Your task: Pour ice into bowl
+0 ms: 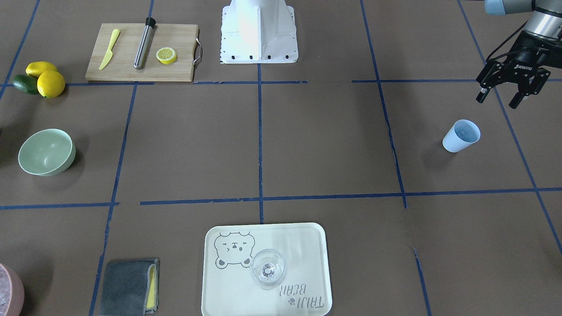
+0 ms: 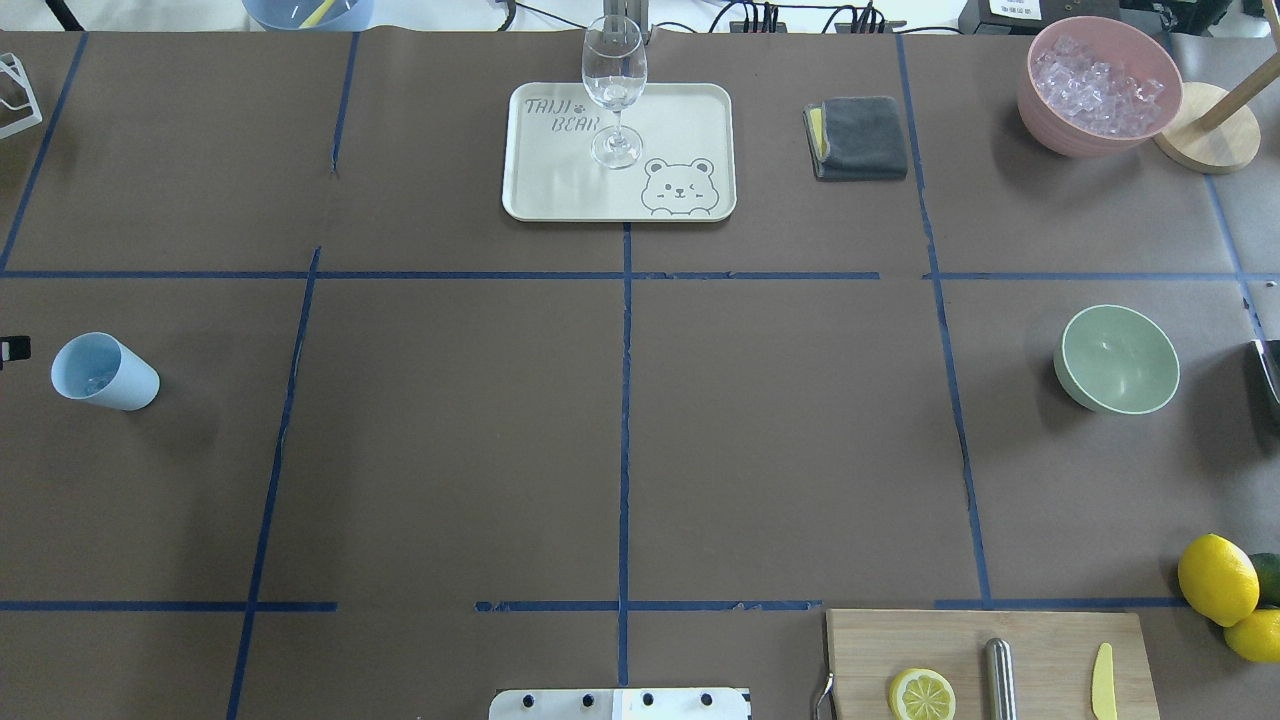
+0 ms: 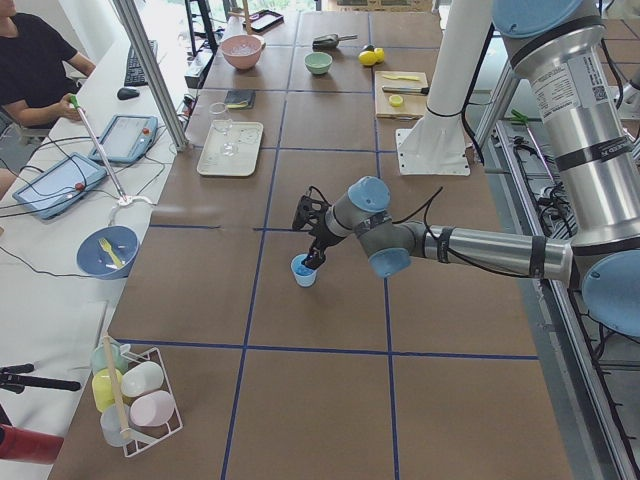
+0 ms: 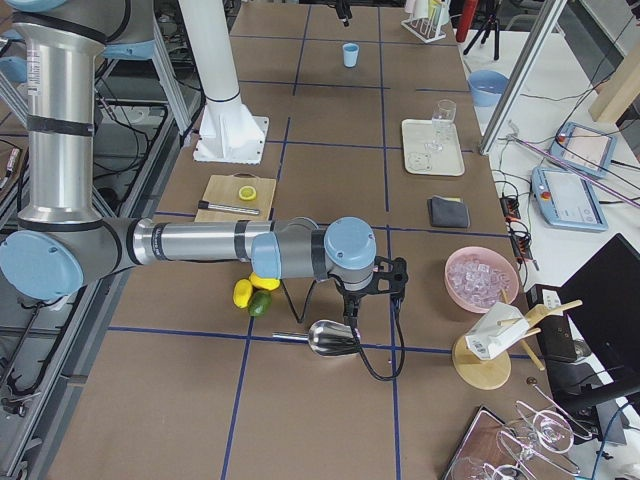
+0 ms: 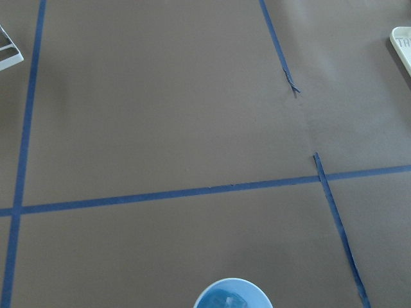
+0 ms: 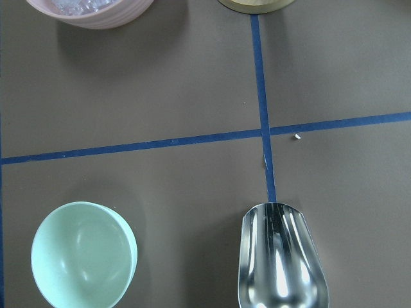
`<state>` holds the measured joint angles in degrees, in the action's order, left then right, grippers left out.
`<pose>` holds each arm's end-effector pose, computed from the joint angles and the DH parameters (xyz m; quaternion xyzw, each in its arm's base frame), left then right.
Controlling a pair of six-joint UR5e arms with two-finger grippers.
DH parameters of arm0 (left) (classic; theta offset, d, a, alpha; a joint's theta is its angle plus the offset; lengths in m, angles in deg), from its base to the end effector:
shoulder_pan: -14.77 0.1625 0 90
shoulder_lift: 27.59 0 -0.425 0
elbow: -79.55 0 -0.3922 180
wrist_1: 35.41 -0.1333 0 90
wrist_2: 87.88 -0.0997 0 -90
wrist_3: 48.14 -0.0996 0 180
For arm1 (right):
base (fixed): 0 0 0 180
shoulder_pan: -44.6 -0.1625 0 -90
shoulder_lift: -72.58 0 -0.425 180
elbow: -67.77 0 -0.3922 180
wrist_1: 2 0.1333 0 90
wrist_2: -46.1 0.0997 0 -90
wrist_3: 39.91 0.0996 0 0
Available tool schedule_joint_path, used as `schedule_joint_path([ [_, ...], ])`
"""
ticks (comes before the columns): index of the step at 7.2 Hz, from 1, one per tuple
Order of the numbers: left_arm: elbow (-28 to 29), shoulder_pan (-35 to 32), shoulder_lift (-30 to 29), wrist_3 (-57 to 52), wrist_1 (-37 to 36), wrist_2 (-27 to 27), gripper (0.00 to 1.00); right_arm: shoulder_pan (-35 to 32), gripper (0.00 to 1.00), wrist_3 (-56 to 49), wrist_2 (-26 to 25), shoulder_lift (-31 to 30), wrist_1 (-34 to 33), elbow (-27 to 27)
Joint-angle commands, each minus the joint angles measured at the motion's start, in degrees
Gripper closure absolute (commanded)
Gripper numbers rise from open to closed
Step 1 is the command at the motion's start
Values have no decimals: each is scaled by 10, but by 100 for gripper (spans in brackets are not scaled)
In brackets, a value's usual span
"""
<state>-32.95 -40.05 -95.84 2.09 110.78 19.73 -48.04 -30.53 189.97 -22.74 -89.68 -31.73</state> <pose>0.1281 -0.3607 0.5203 0.2549 0.4184 -0.0414 0.8708 0.0739 -0.4545 0.6041 0.0239 -0.4544 0.0677 0.8879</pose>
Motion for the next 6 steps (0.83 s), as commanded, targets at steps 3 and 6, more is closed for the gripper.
schedule_joint_path([
  [3,-3,84,43,48,51,-141,0,85,0,110,-2,-3,67,2],
  [6,-4,138,42,99,59,-212,0,228,0,372,-106,-26,322,23],
])
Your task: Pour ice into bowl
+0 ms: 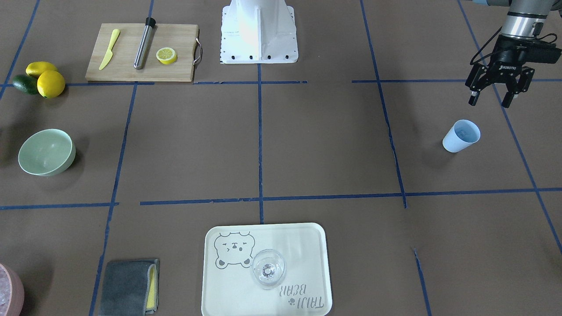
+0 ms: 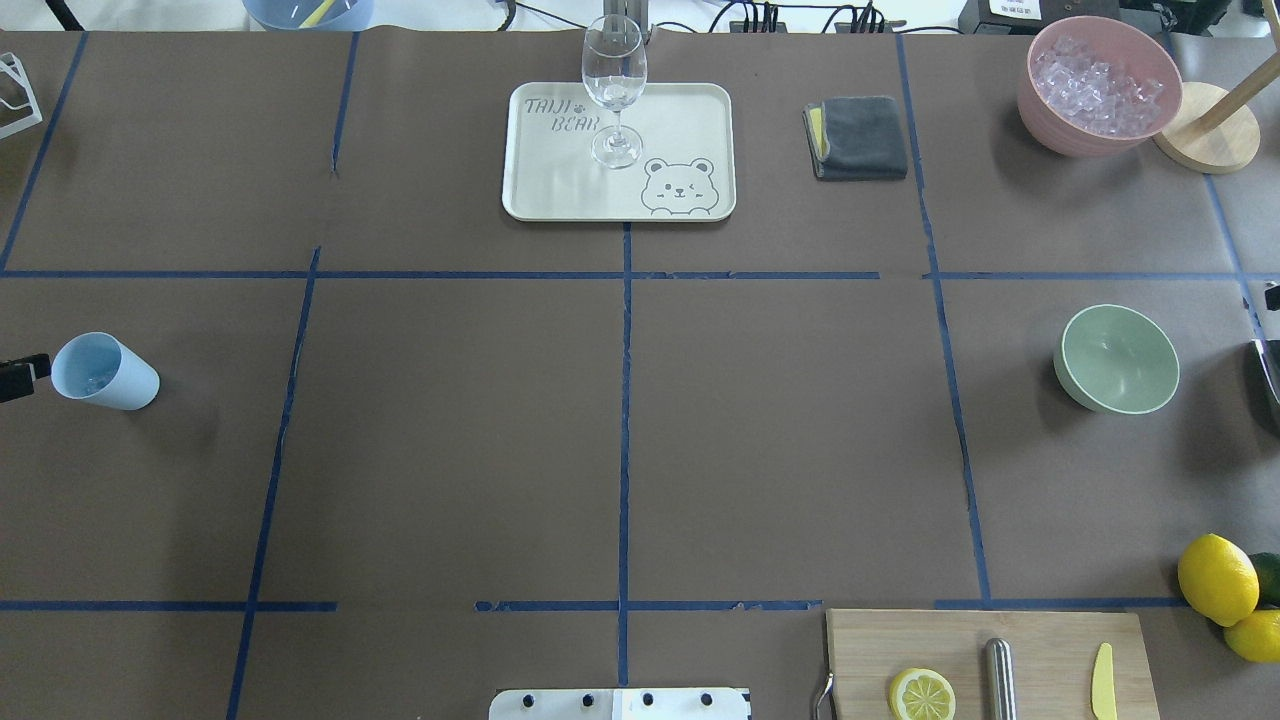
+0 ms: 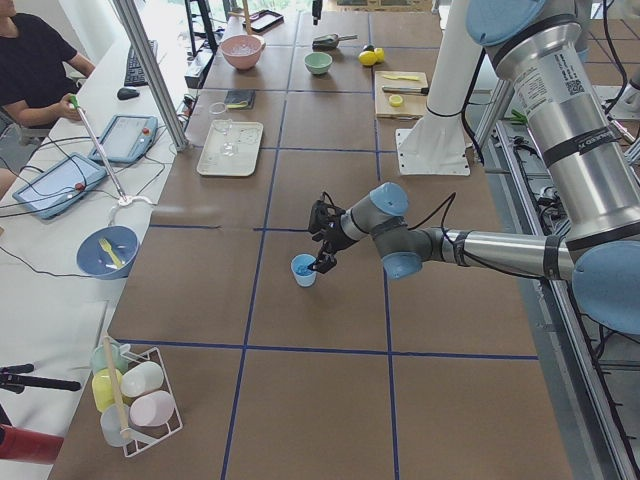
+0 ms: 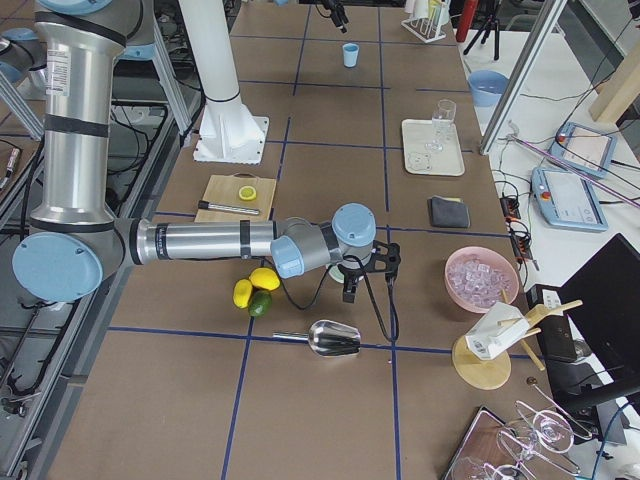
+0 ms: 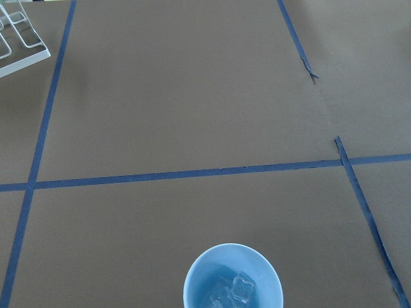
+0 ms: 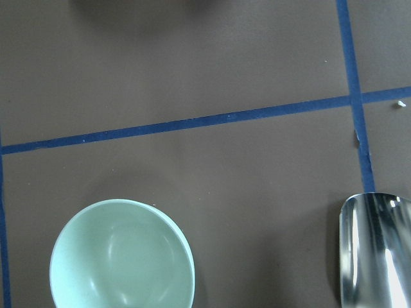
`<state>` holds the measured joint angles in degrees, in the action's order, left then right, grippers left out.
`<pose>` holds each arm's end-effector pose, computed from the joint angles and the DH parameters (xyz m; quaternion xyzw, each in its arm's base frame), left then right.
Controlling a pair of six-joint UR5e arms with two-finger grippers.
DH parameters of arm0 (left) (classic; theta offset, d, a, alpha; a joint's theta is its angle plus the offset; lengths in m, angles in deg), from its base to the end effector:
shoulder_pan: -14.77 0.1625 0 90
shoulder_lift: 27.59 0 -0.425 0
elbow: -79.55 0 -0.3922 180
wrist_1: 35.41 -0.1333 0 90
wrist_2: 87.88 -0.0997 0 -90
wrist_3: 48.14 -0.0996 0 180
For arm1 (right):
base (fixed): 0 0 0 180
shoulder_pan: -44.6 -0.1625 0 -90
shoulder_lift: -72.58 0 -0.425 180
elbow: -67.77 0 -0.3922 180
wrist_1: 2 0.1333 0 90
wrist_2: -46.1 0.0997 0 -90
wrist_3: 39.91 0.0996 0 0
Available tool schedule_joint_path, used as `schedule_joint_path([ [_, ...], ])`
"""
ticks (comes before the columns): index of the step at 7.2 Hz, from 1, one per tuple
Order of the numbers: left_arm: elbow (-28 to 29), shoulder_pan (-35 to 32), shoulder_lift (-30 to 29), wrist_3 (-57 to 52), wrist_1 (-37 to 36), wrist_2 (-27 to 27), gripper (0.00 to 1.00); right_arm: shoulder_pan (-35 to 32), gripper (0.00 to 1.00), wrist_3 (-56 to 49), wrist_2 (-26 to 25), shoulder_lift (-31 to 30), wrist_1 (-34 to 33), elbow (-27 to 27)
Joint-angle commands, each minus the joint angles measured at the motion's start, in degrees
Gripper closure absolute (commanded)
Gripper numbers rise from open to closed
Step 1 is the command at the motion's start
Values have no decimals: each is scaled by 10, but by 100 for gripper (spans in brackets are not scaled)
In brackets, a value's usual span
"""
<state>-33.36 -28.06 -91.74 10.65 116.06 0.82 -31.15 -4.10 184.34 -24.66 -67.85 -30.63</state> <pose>0.1596 -0.3328 0.5320 0.3022 0.3843 -0.0938 0.8673 -0.0553 -0.4575 0.5935 0.0125 -0.4459 0.0786 0.8915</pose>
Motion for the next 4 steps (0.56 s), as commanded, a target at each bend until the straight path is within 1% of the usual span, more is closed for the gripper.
schedule_joint_path([
  [1,0,28,3,13,16,-50,0,90,0,136,-71,-7,149,42],
  [2,0,52,10,13,16,-89,0,127,0,155,-110,-6,183,63],
  [3,0,54,10,13,17,-96,0,147,0,184,-118,-3,187,64],
  [4,0,54,10,13,18,-98,0,155,0,187,-118,-3,188,70],
])
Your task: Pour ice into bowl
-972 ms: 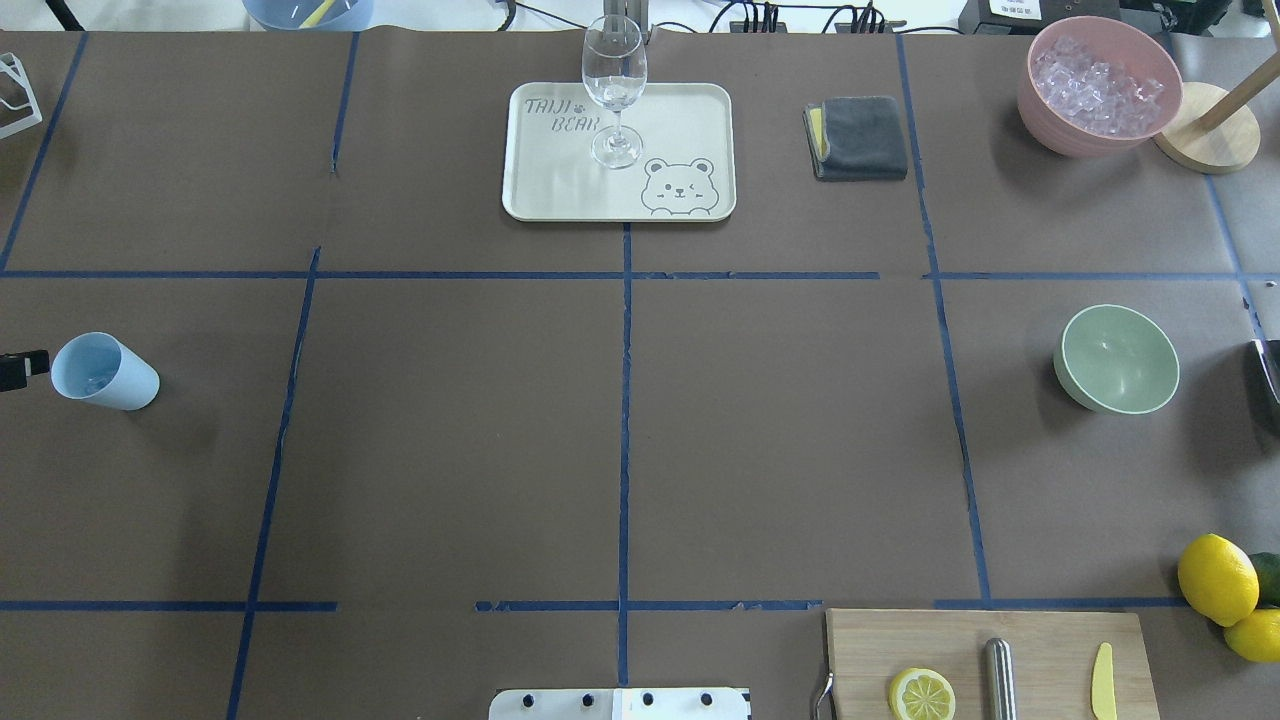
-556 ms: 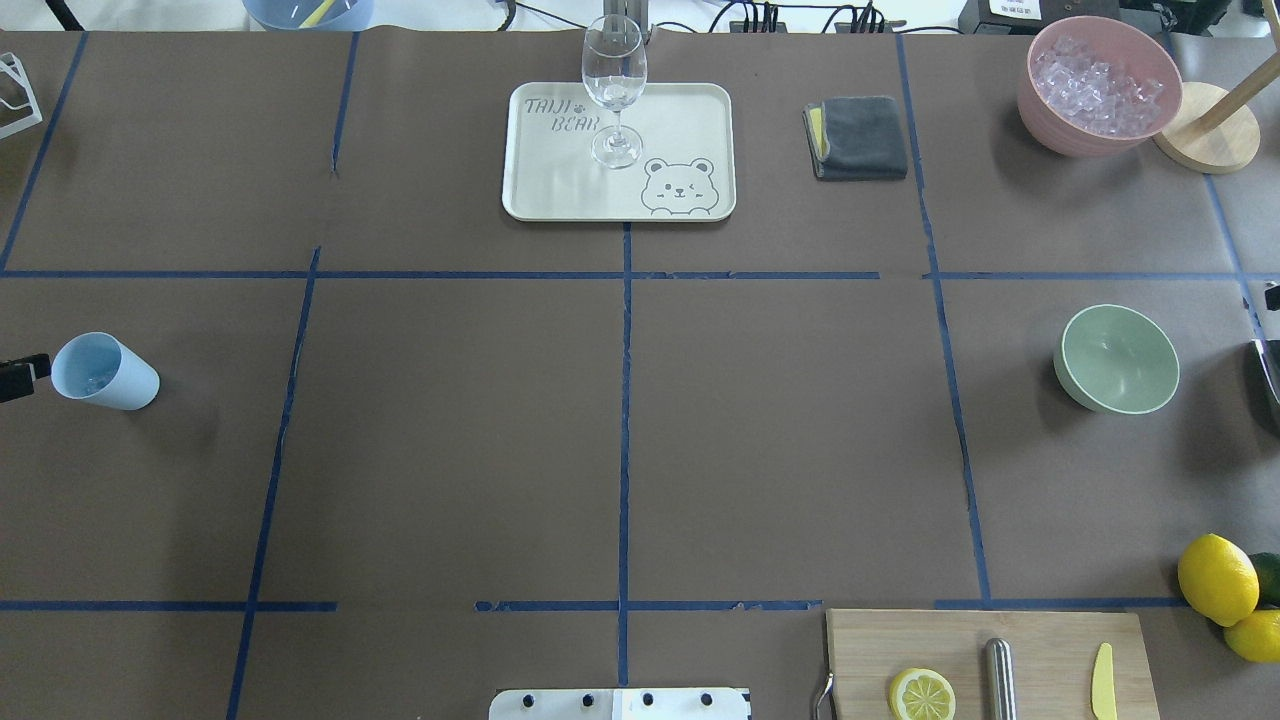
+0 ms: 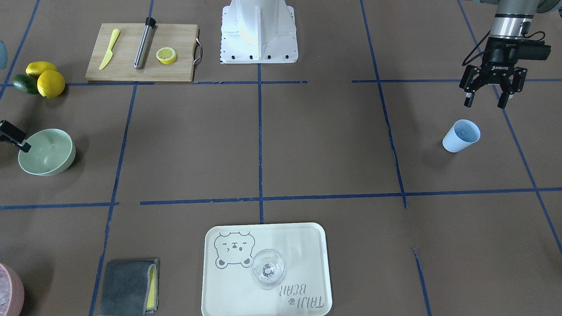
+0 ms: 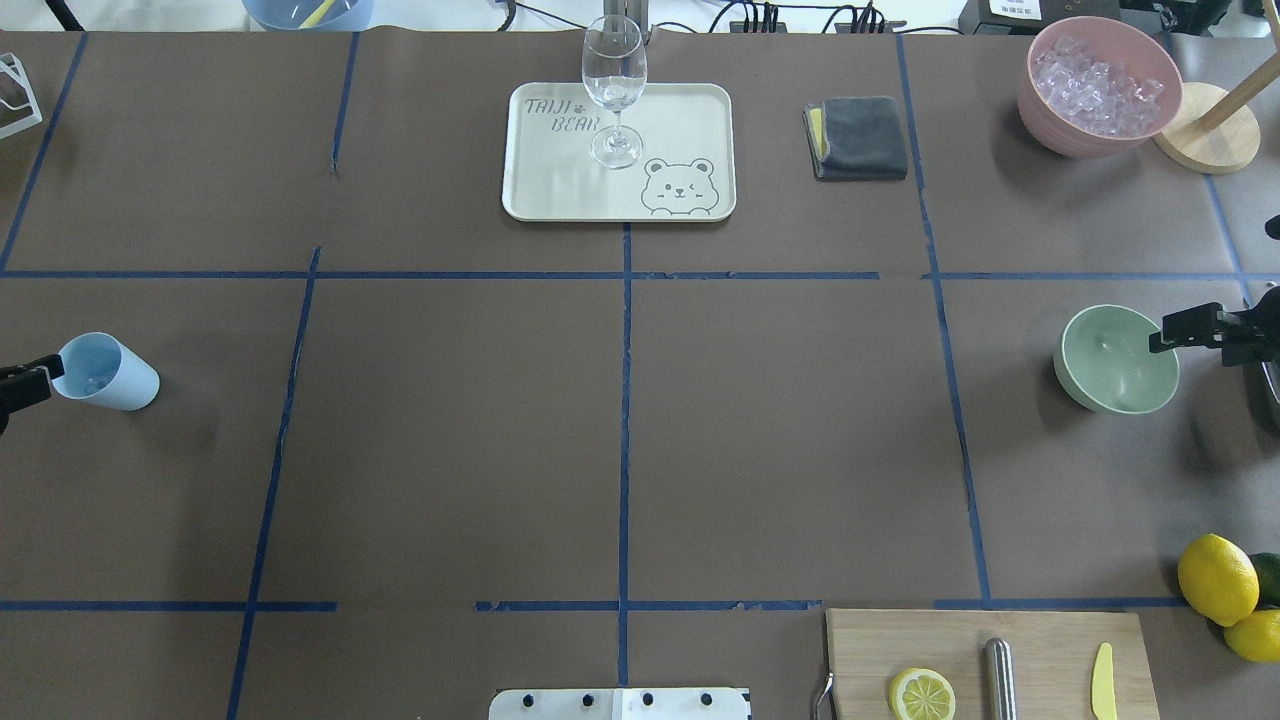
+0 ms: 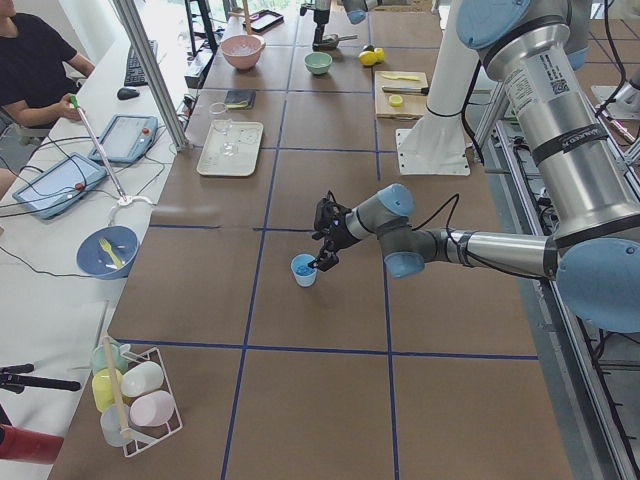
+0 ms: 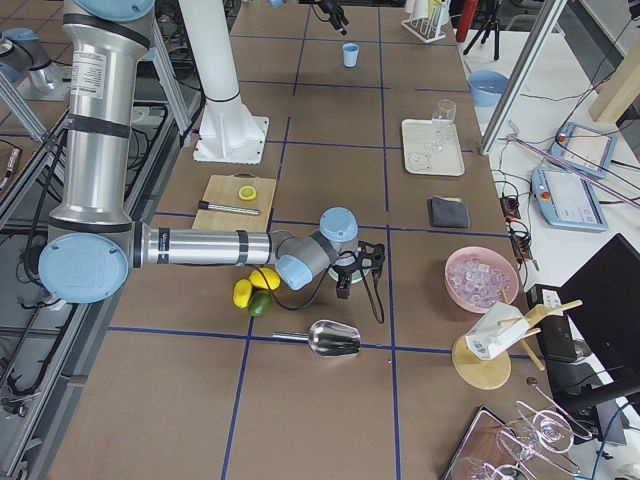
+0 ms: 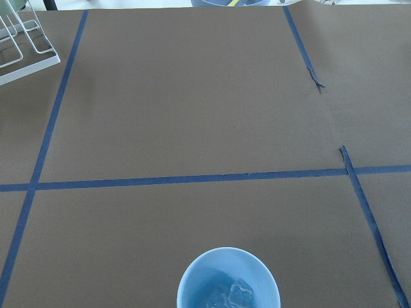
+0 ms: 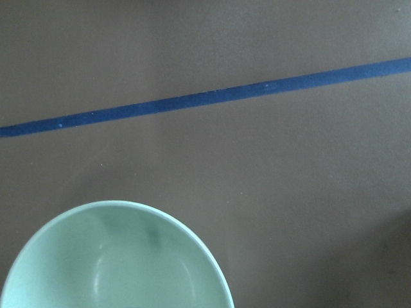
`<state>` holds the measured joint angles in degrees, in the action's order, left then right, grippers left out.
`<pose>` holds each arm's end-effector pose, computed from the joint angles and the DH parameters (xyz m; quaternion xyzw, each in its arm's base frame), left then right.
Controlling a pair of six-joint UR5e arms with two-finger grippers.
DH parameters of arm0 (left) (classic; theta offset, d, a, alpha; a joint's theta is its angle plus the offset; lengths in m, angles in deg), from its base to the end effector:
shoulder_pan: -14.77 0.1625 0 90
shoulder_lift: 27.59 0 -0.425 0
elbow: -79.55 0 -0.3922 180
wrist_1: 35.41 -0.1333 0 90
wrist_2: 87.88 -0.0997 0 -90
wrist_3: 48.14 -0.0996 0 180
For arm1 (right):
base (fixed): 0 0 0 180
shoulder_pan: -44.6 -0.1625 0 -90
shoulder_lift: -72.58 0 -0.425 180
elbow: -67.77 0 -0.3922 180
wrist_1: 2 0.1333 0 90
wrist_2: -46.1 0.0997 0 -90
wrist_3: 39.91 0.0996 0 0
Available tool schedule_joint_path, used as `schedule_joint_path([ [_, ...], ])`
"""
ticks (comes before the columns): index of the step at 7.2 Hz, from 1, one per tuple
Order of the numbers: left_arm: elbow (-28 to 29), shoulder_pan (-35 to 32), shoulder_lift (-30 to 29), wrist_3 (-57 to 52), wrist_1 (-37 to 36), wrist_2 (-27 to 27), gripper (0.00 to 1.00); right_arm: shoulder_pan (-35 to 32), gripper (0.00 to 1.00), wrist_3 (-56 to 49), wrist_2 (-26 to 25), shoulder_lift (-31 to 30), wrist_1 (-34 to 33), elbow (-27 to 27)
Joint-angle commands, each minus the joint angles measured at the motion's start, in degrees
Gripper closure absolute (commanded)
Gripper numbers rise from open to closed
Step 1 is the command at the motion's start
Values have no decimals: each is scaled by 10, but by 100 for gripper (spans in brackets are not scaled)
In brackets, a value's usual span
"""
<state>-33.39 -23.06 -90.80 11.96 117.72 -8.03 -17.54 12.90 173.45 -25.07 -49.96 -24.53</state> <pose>0.1721 -0.3246 0.5326 0.3383 0.3662 -0.1035 0.8606 -0.1511 -0.4418 0.6242 0.0306 -0.4247 0.0958 0.8997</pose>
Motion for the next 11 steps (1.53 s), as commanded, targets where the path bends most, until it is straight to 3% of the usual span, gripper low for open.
schedule_joint_path([
  [1,0,4,1,-1,1,-9,0,28,0,18,-9,1,8,12],
  [2,0,4,1,-1,2,-9,0,29,55,19,-7,0,9,12],
  [3,0,4,1,-2,2,-9,0,29,100,18,-8,0,9,12],
  [6,0,5,1,-2,4,-9,0,29,100,18,1,4,9,5],
  [7,1,14,1,-2,4,-12,0,28,100,25,32,4,8,-13],
  [8,1,32,2,-1,12,-36,0,25,100,50,78,9,8,-41],
  [10,6,59,5,10,16,-63,0,23,100,134,105,60,-1,-66],
  [11,29,91,4,29,22,-111,0,24,100,189,119,95,-3,-67],
])
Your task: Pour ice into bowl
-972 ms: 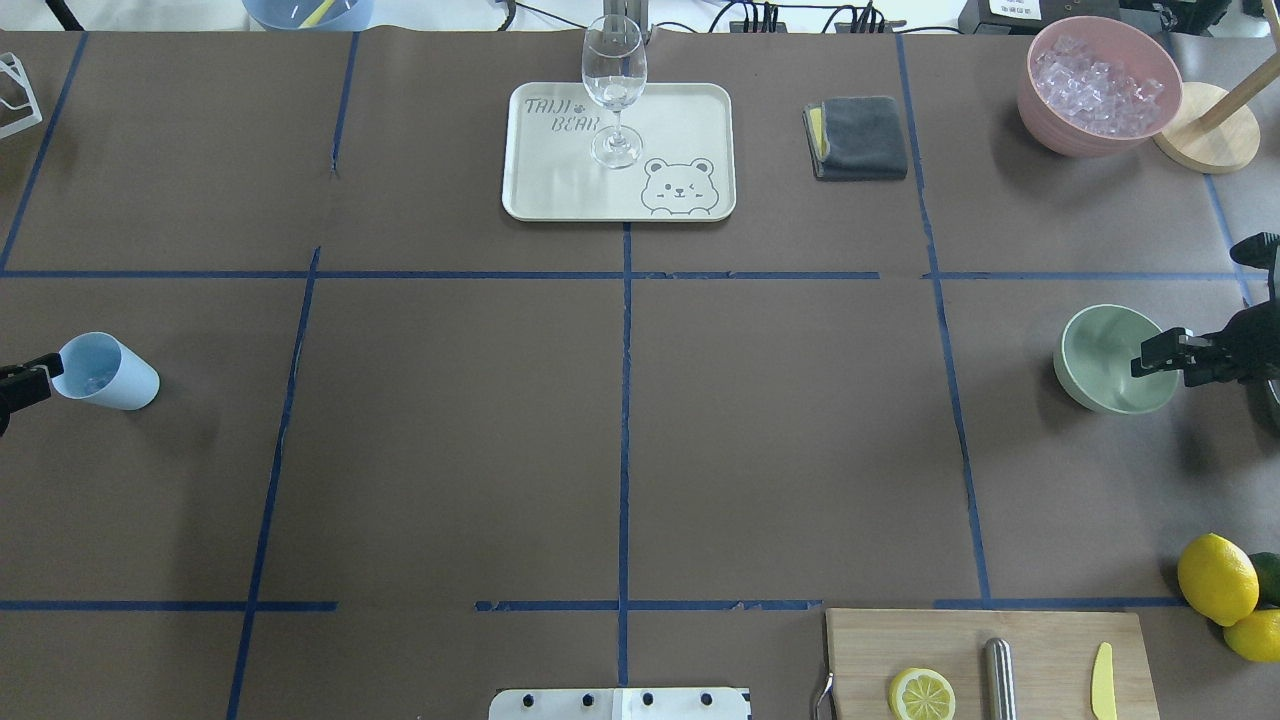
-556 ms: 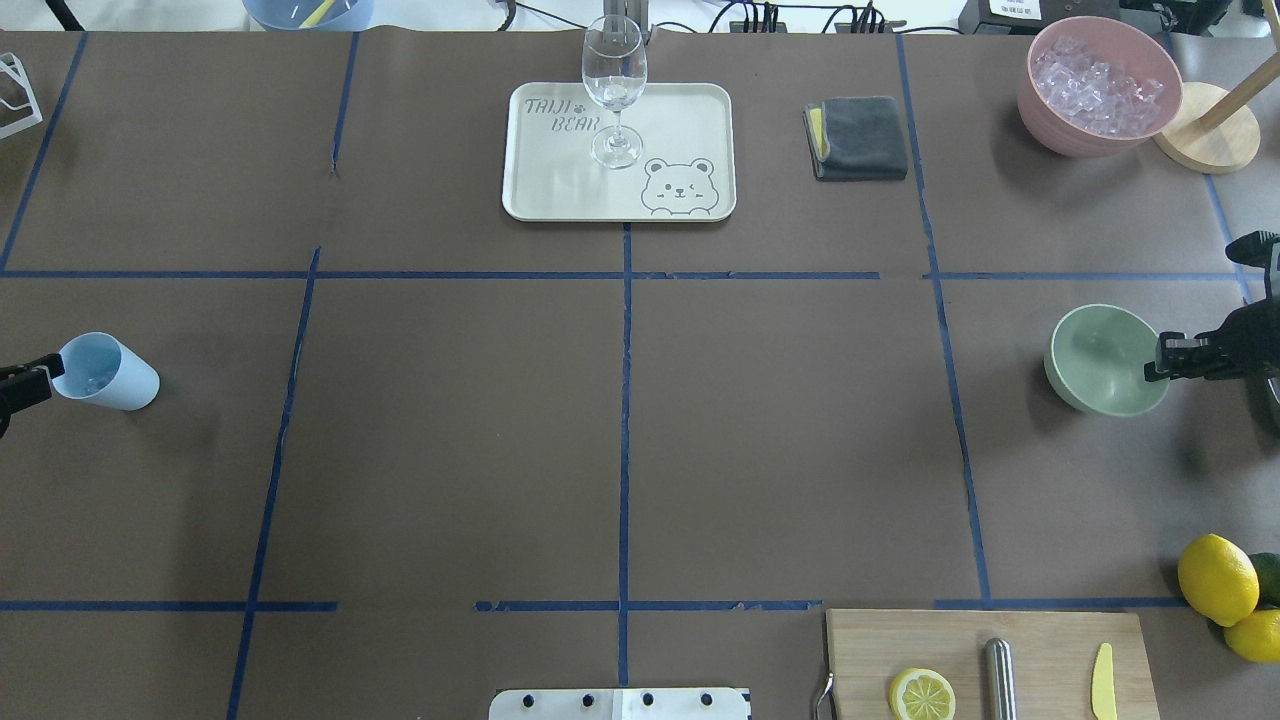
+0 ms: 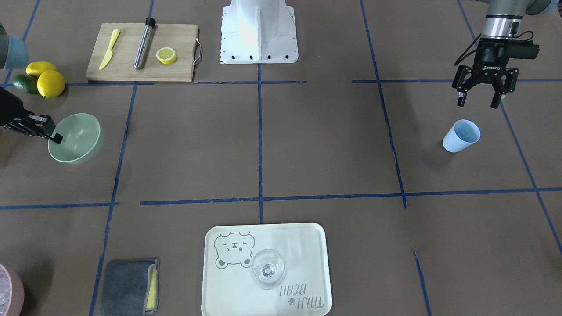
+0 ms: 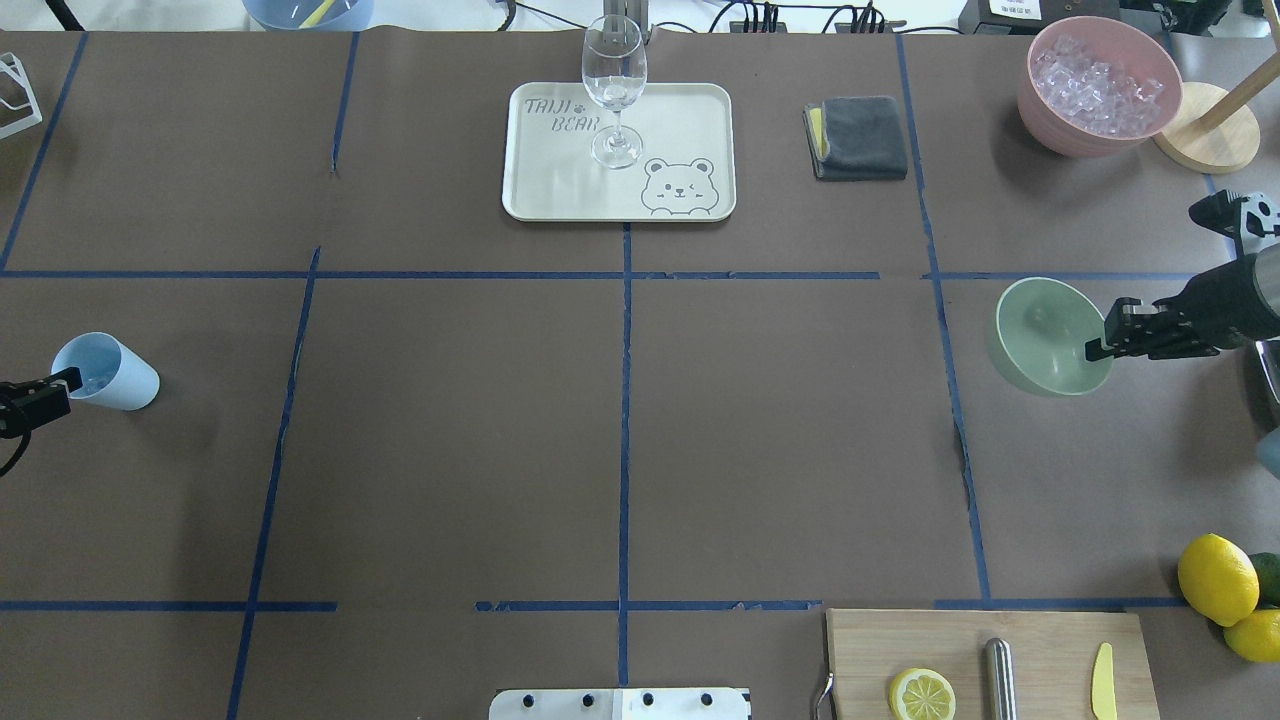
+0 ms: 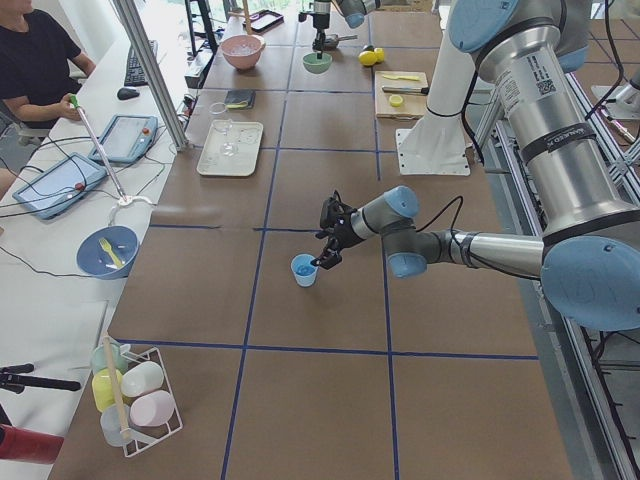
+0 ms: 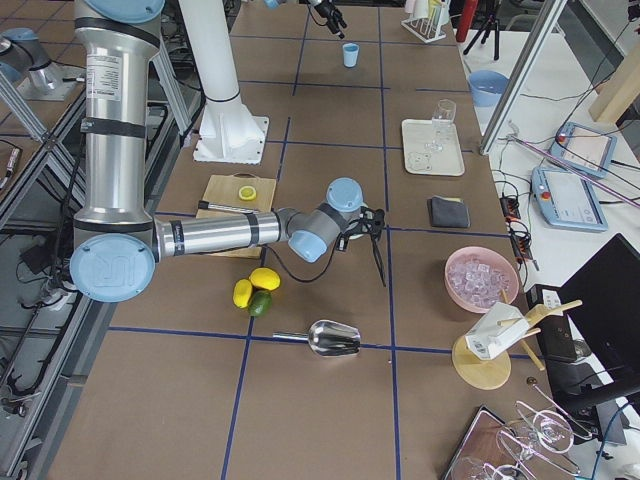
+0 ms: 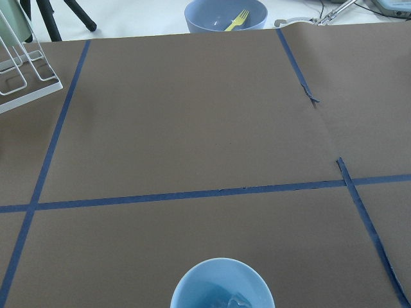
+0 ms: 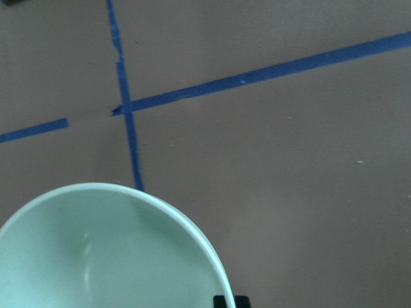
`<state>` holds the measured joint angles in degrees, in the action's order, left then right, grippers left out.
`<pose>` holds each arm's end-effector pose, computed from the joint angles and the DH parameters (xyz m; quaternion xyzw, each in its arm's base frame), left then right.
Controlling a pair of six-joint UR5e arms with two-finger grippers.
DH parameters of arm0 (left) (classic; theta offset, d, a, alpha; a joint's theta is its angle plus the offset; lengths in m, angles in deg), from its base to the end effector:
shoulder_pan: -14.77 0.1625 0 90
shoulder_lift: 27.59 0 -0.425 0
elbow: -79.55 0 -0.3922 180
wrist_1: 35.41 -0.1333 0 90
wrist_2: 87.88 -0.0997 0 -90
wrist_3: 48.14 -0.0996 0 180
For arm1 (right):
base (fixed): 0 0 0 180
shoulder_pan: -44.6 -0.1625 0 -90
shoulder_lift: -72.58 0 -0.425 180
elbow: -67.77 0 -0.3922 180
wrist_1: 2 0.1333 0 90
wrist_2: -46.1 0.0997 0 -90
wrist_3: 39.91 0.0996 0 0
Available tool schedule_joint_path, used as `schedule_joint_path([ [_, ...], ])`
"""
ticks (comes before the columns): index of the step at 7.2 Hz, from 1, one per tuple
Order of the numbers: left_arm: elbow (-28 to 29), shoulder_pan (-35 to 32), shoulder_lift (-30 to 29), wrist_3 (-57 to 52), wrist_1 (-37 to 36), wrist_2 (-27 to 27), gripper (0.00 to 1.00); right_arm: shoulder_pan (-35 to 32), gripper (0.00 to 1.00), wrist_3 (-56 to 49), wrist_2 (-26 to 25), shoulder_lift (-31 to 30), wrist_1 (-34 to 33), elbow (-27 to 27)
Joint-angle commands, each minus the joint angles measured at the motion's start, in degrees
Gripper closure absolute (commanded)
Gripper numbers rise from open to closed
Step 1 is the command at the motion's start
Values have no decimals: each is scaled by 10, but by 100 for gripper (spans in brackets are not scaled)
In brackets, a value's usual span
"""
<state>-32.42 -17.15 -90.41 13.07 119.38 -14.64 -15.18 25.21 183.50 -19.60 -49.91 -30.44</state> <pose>0.1937 -0.3116 0.5385 0.3575 0.3602 -0.0958 0.8563 -0.1951 -0.4541 0.5168 -0.0199 -0.5231 0.0944 0.8468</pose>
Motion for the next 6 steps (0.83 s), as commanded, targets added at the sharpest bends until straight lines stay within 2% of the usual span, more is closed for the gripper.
schedule_joint_path([
  [1,51,64,-1,50,38,-80,0,3,100,110,24,69,-4,-12],
  [2,76,106,-8,85,48,-122,0,11,100,138,27,90,-4,-14],
  [4,119,118,-35,87,48,-181,0,61,100,202,17,152,-41,-28],
  [5,127,118,-52,87,48,-184,0,93,100,228,-1,188,-86,-37],
  [6,141,118,-73,86,47,-203,0,141,100,243,-49,239,-154,-50],
])
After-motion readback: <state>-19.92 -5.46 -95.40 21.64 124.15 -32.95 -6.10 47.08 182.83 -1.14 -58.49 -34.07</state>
